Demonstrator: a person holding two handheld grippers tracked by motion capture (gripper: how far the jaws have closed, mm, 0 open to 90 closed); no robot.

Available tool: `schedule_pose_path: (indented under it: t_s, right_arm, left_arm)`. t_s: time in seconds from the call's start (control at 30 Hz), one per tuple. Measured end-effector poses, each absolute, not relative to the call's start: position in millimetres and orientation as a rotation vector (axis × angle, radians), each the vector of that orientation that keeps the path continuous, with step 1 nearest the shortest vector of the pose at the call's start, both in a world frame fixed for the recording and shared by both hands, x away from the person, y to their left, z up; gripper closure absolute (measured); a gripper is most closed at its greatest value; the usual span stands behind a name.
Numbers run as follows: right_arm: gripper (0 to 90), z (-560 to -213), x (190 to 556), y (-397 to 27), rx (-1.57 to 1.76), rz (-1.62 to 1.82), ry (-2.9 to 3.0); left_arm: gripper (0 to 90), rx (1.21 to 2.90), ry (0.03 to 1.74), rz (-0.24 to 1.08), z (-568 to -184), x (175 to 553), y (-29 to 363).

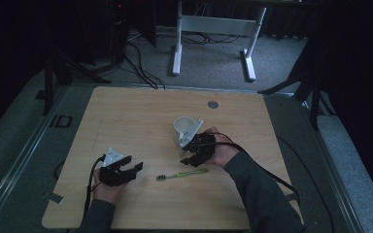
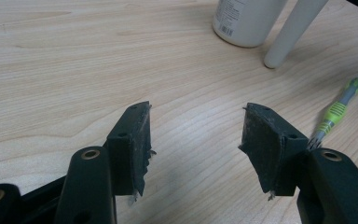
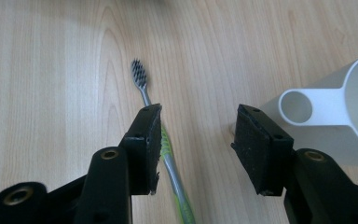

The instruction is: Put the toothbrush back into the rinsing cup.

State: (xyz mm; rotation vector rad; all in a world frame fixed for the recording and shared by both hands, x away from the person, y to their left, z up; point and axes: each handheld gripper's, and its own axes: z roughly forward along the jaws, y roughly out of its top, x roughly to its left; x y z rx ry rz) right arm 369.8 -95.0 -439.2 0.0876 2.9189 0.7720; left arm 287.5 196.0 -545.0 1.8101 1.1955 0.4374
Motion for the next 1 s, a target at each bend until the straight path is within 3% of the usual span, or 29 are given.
schedule_pose_path:
  t_s: [1.0]
  right_arm:
    - [52.5,-463,375,-86,0.053,0.564,3.074]
  left_arm:
    - [43.1,1.813,1.192,0.433,-545,288,196]
